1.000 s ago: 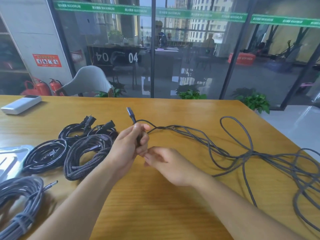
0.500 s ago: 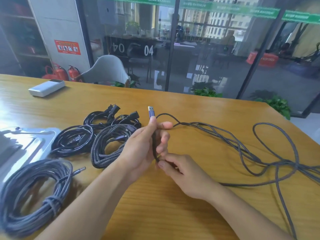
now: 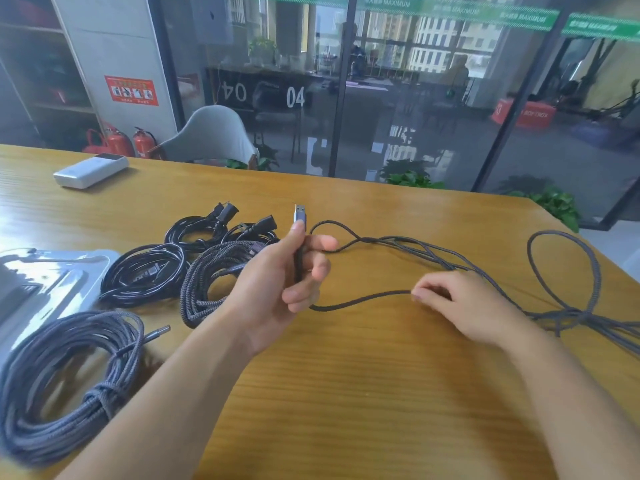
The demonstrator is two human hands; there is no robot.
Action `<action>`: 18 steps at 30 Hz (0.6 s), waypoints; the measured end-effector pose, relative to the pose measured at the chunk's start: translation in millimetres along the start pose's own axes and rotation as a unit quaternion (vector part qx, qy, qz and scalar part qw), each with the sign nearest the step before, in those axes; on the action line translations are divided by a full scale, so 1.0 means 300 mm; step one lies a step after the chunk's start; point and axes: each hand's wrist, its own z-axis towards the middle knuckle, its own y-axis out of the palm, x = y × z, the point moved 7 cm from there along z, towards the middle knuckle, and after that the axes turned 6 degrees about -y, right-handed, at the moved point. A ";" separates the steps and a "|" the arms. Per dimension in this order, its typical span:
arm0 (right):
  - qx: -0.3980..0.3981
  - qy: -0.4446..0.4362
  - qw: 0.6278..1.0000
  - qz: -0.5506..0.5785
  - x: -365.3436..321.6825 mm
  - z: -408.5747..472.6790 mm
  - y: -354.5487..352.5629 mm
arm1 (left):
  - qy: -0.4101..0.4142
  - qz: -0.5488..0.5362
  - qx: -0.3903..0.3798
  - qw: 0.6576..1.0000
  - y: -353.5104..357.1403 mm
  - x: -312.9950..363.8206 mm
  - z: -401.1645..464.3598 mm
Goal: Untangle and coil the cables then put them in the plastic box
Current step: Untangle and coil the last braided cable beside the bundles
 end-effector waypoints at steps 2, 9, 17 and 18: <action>0.147 0.014 0.988 -0.036 -0.031 0.000 -0.052 | -0.013 0.053 0.001 0.999 0.023 -0.025 0.002; 0.341 -0.092 0.909 0.219 -0.240 -0.060 -0.066 | -0.021 0.137 -0.028 0.990 0.102 -0.133 0.018; 0.240 -0.141 0.913 0.298 -0.313 -0.046 0.061 | 0.014 0.109 0.020 0.994 0.086 -0.137 0.035; 0.233 -0.142 0.912 0.306 -0.320 -0.048 0.067 | 0.016 0.109 0.029 0.994 0.077 -0.137 0.036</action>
